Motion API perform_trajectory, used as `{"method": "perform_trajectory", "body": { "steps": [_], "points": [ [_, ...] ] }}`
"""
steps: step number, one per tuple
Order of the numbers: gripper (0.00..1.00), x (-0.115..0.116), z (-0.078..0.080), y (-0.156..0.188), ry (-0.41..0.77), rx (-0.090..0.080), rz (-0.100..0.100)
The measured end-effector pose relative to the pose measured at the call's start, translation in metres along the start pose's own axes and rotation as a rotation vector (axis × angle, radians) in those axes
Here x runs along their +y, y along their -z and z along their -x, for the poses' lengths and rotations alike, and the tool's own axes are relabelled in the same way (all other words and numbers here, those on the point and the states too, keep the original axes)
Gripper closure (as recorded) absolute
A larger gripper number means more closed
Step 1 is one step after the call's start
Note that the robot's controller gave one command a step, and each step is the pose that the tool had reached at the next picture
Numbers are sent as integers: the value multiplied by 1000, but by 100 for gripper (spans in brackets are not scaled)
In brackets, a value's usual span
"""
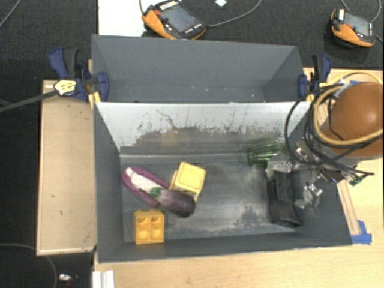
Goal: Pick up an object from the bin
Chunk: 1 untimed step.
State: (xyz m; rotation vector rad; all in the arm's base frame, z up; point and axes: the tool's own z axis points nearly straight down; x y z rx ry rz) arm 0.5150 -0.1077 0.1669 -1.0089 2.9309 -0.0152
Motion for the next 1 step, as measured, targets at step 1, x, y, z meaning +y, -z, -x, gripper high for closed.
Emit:
{"method": "perform_trajectory", "body": {
  "steps": [1],
  "points": [
    [0,3,0,-11,-26,3,5]
  ]
}}
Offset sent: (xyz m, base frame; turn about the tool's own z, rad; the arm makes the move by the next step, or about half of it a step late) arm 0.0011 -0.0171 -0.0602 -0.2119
